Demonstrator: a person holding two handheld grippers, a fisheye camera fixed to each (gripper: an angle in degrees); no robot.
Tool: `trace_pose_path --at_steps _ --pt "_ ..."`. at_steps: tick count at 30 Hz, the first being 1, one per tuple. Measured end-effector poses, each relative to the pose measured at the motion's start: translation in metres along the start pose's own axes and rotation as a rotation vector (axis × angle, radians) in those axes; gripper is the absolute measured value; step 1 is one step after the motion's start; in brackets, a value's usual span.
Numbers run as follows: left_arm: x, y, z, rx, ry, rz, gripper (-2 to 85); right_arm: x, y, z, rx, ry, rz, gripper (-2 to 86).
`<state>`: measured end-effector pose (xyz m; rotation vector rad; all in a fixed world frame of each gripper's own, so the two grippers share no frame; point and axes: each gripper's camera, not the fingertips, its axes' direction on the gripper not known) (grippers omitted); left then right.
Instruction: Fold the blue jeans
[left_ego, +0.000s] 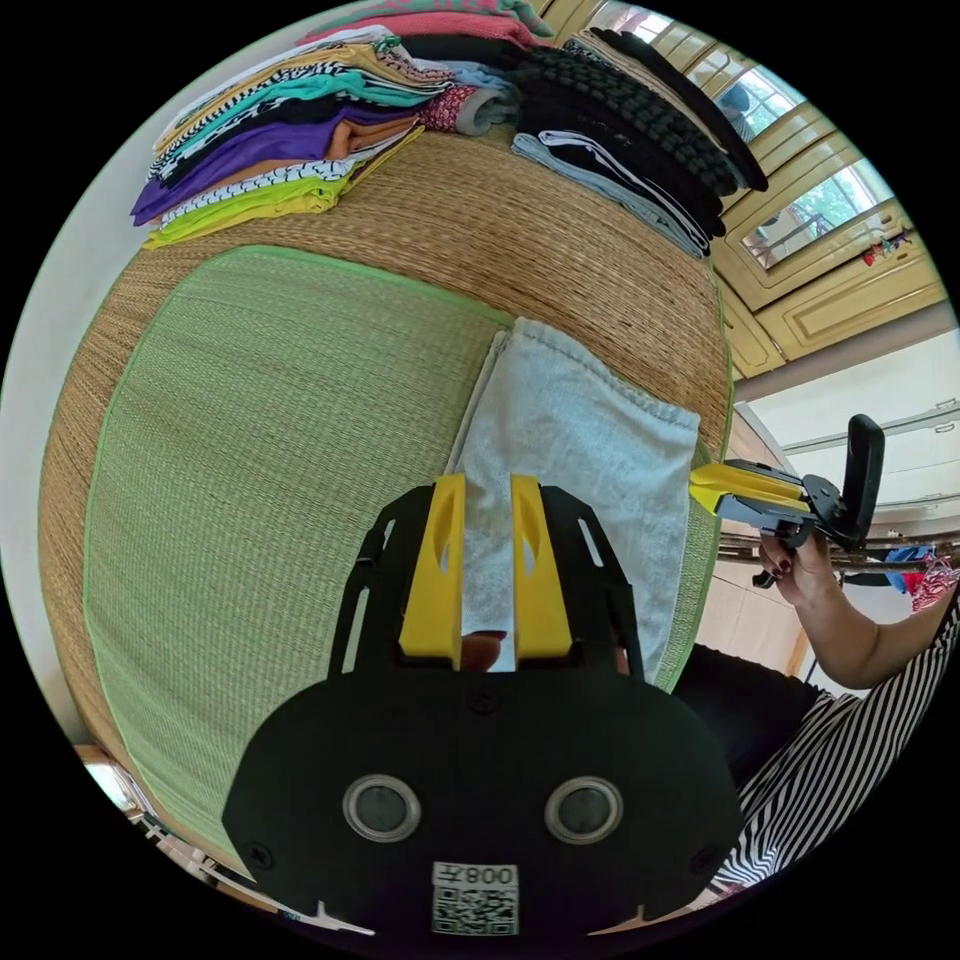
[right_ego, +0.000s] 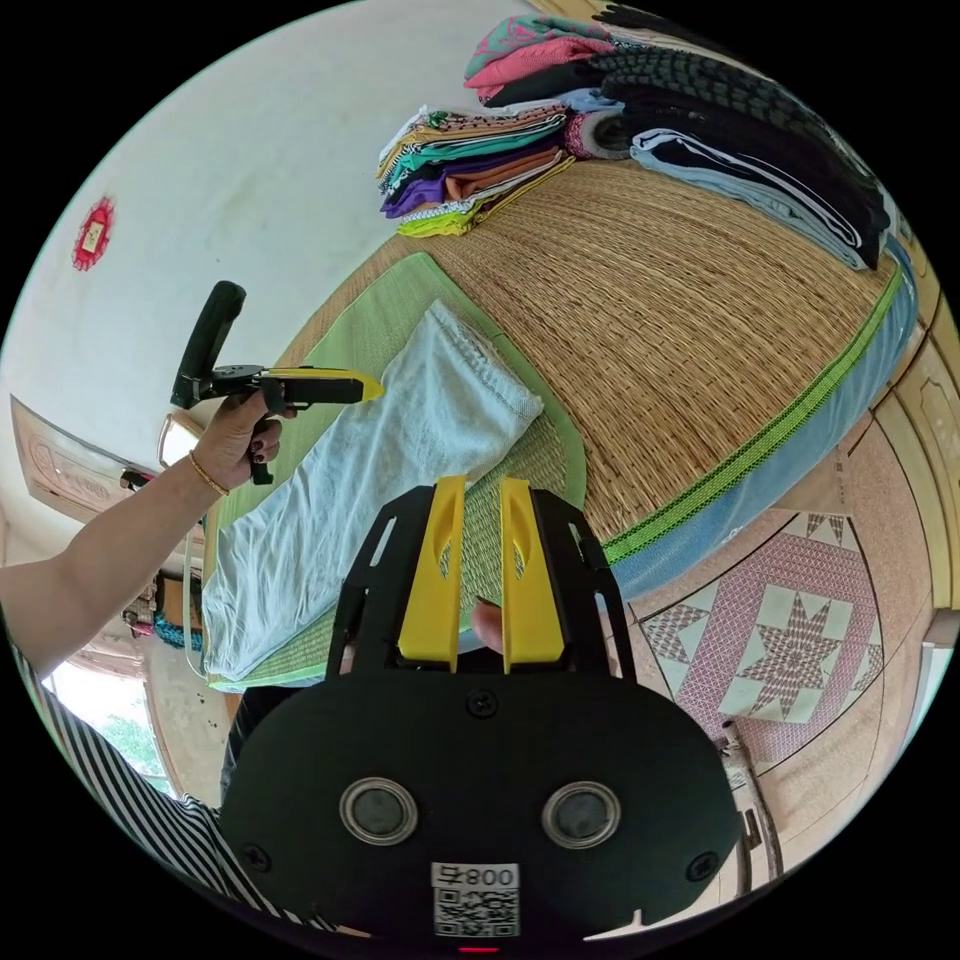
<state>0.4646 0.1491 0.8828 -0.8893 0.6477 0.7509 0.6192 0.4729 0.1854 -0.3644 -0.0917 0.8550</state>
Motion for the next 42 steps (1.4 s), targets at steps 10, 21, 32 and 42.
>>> trace_pose_path --at_steps 10,21,32,42 --pt "0.012 -0.075 0.018 -0.022 0.008 0.066 9.5 0.023 -0.016 -0.007 0.032 0.007 0.043 8.4" --pt "0.025 -0.114 0.033 -0.052 -0.003 0.157 7.8 0.049 -0.035 -0.006 0.055 -0.031 0.077 6.6" --pt "0.011 -0.127 0.027 -0.077 0.088 0.104 2.4 0.086 -0.041 -0.013 0.070 -0.186 0.138 4.2" --pt "0.008 -0.113 -0.017 -0.035 0.113 0.114 1.6 0.103 -0.044 -0.022 0.068 -0.300 0.185 1.9"
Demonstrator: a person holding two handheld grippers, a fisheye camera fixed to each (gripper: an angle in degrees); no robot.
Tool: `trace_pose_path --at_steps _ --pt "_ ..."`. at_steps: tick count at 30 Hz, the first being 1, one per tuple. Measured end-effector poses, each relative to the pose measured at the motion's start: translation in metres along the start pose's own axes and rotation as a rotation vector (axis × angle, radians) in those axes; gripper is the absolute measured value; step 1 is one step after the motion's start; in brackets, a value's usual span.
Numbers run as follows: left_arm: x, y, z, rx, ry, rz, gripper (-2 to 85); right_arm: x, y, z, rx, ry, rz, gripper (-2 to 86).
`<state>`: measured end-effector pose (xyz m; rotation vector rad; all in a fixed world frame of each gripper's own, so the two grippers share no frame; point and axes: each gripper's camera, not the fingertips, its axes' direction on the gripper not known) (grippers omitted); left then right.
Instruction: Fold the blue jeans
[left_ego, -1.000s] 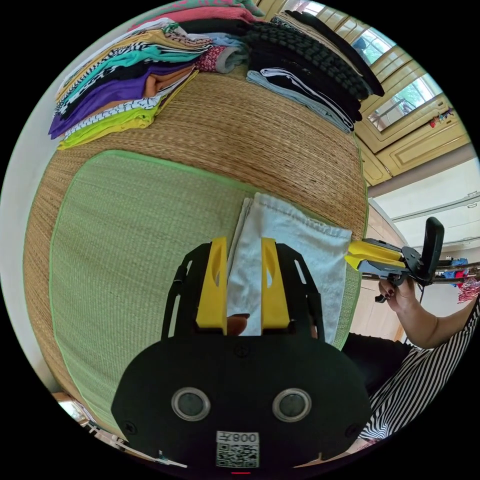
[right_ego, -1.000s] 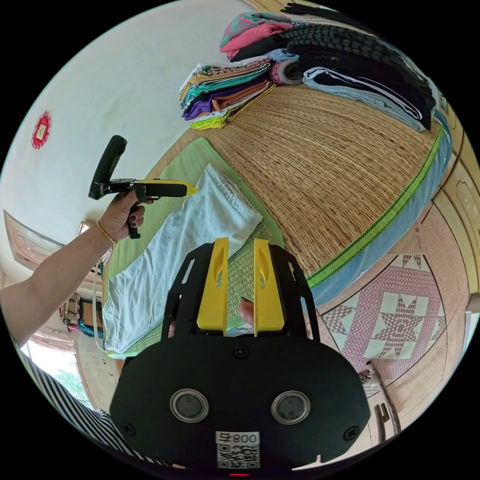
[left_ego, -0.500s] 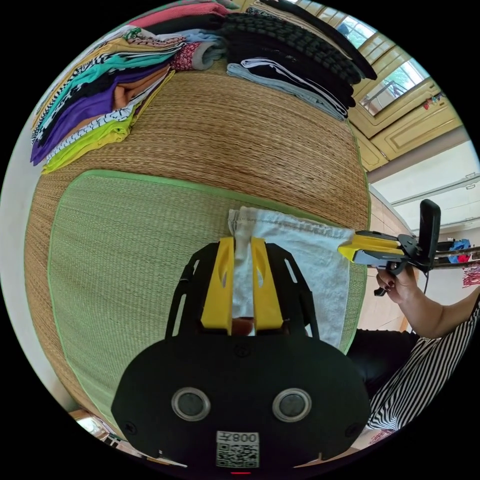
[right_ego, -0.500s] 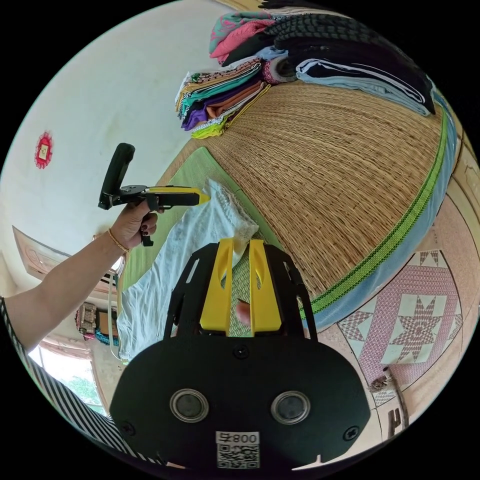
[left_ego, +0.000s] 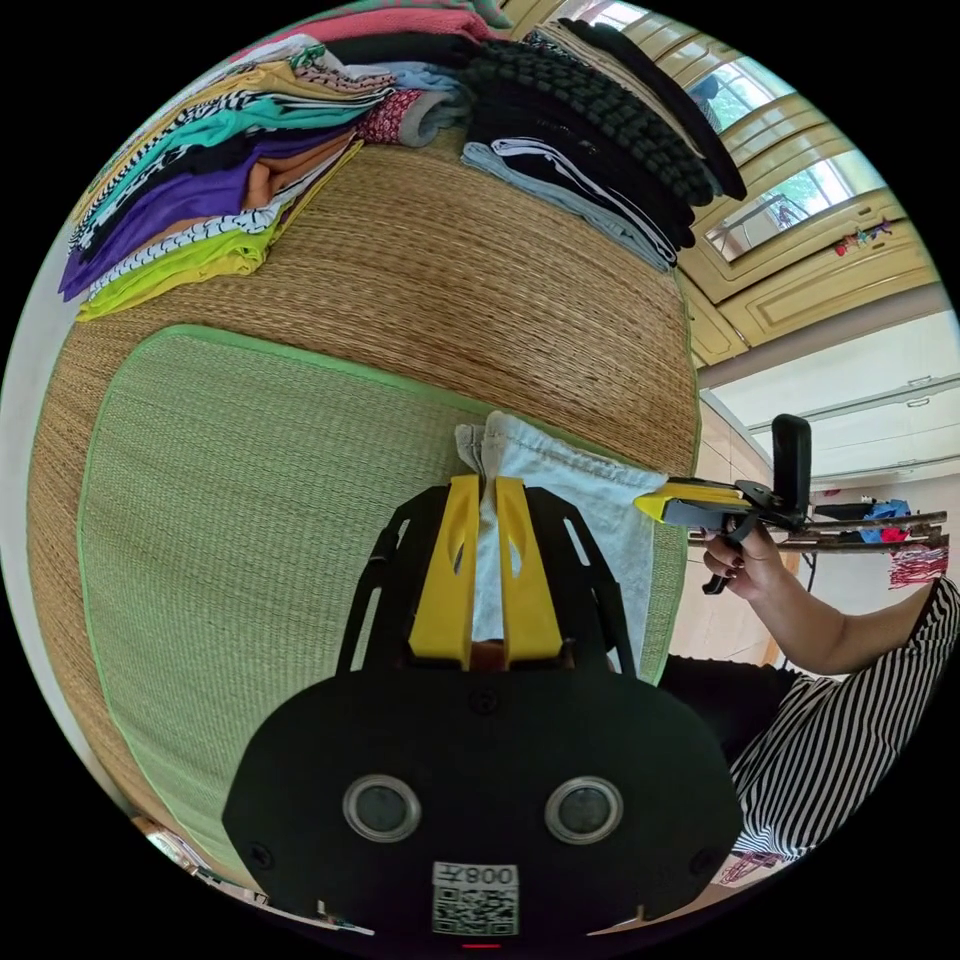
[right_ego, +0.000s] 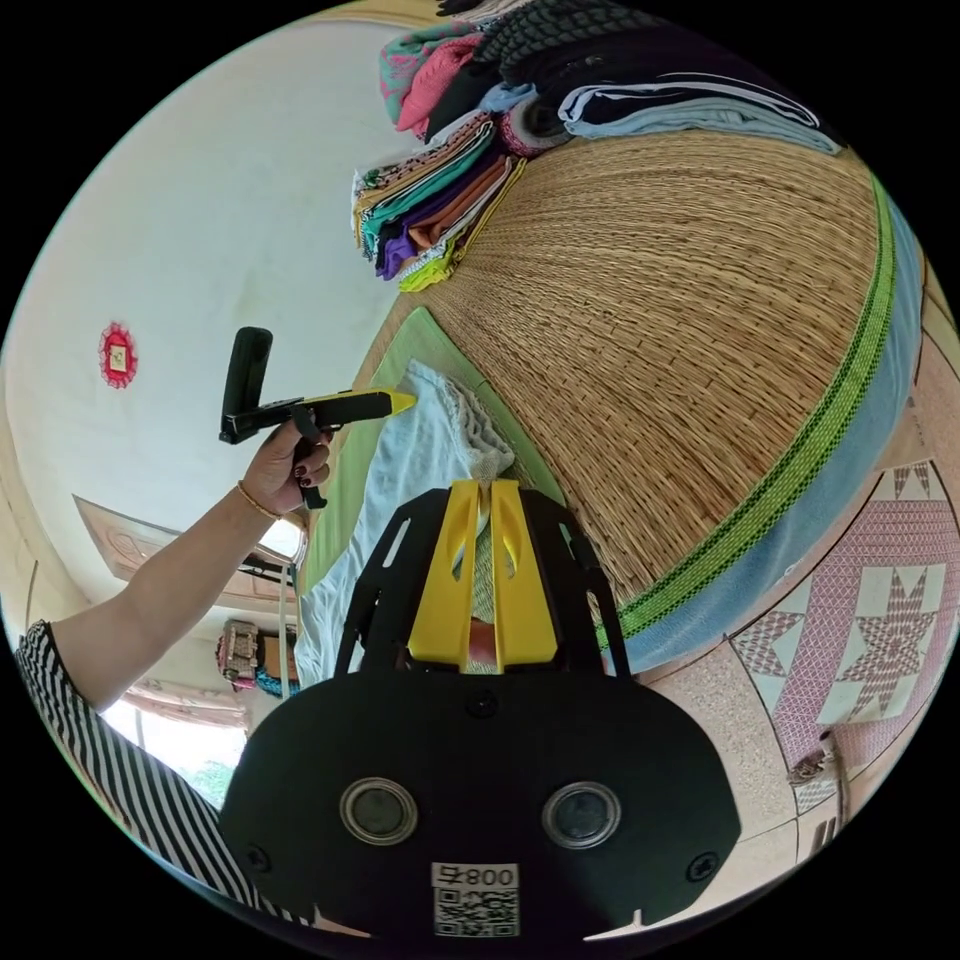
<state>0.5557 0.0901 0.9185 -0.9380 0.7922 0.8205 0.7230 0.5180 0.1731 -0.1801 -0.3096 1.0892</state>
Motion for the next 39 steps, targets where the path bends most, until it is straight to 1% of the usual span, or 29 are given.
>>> trace_pose_path --at_steps 14,23,32,39 --pt "0.018 0.054 -0.083 0.039 -0.032 0.068 1.5 -0.045 0.013 -0.029 0.053 -0.078 -0.047 1.8" --pt "0.018 0.125 -0.154 0.102 -0.028 0.103 1.4 -0.111 0.033 -0.038 0.081 -0.106 -0.148 1.8" --pt "0.005 0.250 -0.247 0.222 -0.009 0.119 1.4 -0.221 0.071 -0.032 0.080 -0.184 -0.343 1.8" --pt "-0.016 0.389 -0.309 0.311 -0.008 0.083 1.4 -0.326 0.122 0.006 -0.008 -0.249 -0.528 1.8"
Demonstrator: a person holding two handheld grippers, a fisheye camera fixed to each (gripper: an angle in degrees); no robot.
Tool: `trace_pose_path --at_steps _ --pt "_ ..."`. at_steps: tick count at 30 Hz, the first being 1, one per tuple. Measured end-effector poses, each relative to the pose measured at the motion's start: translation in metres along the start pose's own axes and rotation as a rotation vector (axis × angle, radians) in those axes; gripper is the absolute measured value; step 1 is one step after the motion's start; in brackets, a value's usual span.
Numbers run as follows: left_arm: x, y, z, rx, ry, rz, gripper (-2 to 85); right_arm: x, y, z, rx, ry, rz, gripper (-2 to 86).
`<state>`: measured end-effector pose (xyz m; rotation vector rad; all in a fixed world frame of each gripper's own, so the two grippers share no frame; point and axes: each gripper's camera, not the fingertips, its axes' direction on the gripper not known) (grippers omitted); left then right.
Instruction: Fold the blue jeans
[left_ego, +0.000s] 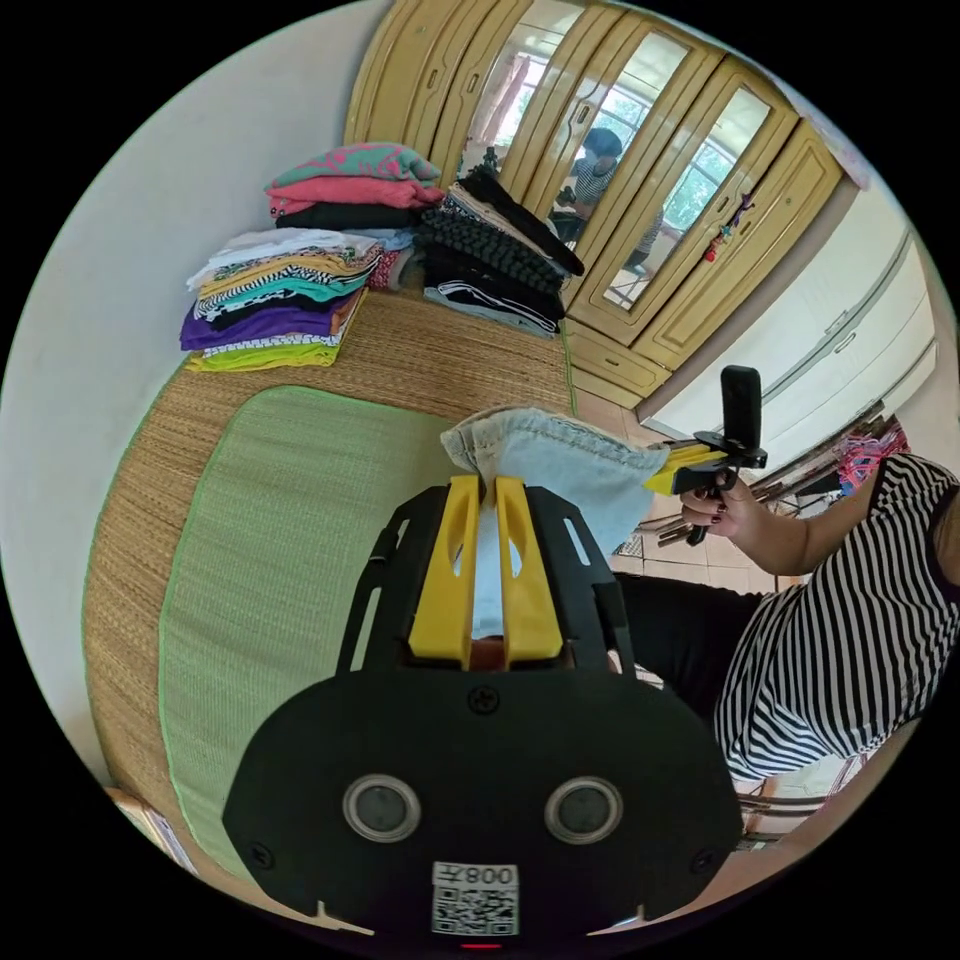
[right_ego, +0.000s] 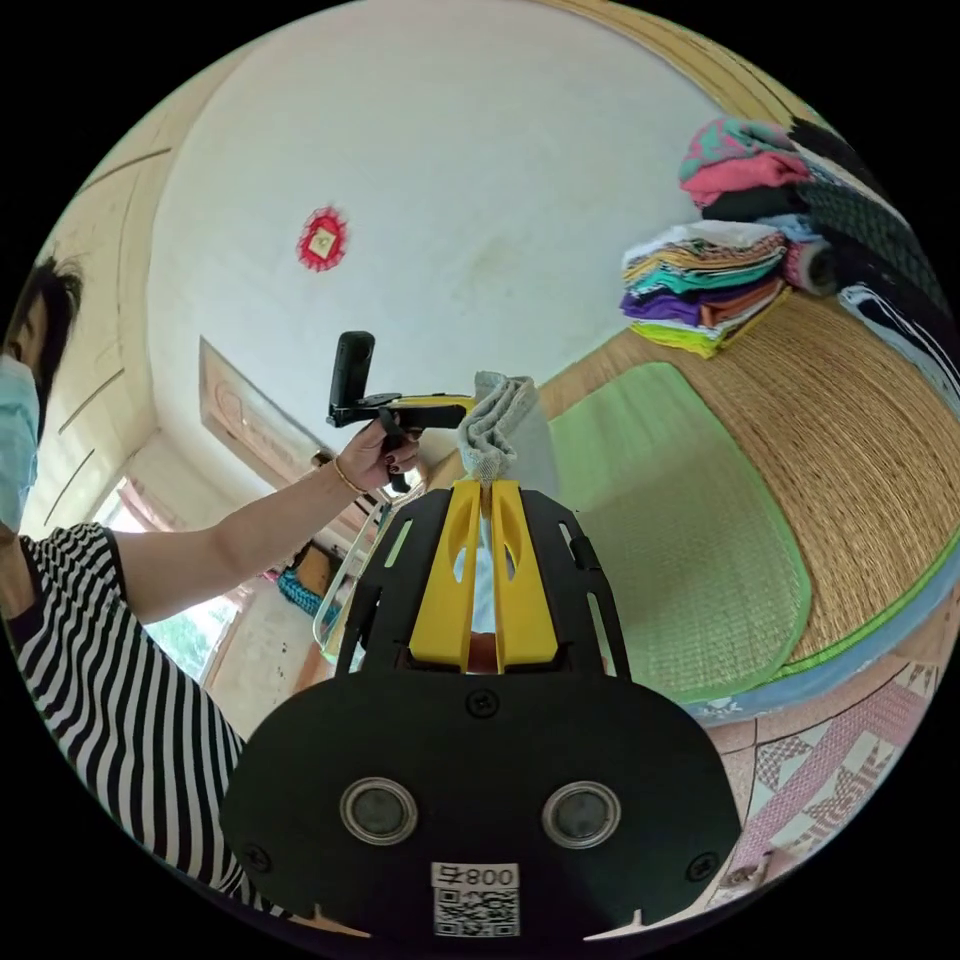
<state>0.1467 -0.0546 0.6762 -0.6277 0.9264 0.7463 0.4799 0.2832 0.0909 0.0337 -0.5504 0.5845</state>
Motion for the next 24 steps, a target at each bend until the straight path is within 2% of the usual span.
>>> trace_pose_path --at_steps 10,16,24 --pt "-0.043 0.198 -0.081 0.066 0.021 -0.172 1.3 -0.129 0.023 0.157 -0.280 -0.090 -0.215 1.9" --pt "-0.077 0.300 -0.083 0.056 0.086 -0.296 1.3 -0.165 0.050 0.249 -0.449 -0.080 -0.268 1.9" --pt "-0.108 0.396 -0.079 0.023 0.120 -0.408 1.6 -0.194 0.080 0.355 -0.620 -0.051 -0.305 2.0"
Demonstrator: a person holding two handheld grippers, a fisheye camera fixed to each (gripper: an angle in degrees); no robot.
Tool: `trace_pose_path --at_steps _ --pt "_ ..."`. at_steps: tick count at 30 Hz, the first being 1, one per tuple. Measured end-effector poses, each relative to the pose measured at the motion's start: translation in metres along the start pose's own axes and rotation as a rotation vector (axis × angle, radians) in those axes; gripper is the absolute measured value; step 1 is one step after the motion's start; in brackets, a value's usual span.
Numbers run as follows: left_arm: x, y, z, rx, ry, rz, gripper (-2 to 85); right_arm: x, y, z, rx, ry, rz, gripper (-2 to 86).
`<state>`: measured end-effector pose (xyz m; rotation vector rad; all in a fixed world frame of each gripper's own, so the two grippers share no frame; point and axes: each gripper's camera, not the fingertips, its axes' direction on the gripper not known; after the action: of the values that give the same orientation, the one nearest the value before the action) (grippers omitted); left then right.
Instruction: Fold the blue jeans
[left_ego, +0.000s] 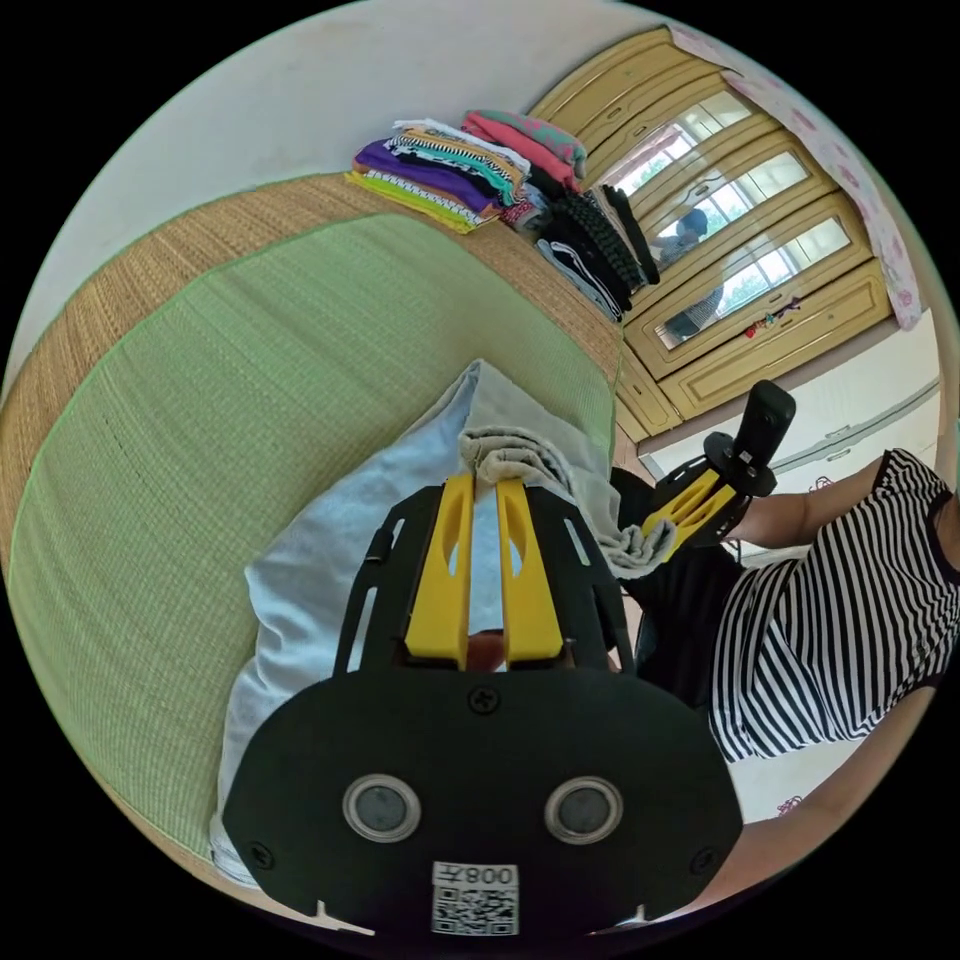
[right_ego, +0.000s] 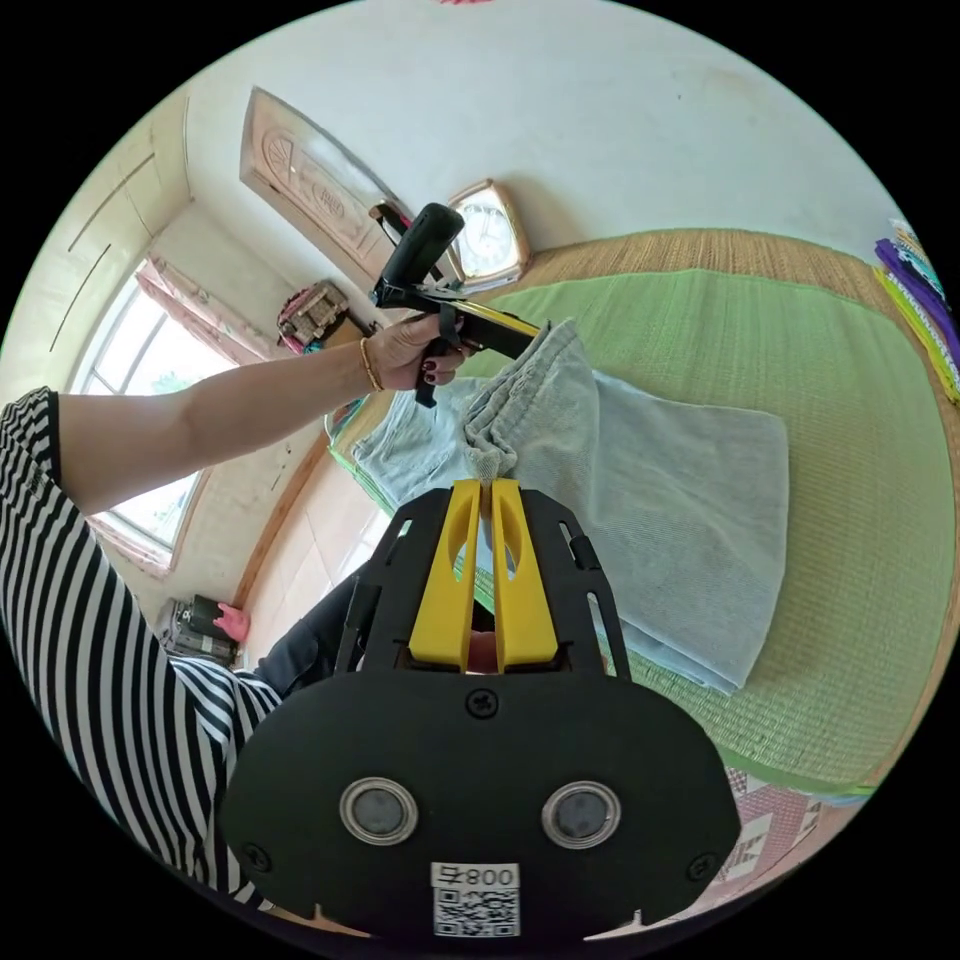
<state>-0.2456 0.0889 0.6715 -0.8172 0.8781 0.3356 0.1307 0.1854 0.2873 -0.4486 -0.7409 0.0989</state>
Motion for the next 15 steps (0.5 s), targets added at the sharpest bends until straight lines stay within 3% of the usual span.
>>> trace_pose_path --at_steps 9,15 --pt "-0.054 0.086 -0.017 -0.034 -0.075 -0.224 1.0 -0.018 -0.039 0.099 -0.147 0.024 -0.033 2.0" --pt "-0.052 0.147 -0.036 0.118 0.025 -0.315 1.1 -0.027 -0.051 0.149 -0.235 0.041 -0.052 2.3"
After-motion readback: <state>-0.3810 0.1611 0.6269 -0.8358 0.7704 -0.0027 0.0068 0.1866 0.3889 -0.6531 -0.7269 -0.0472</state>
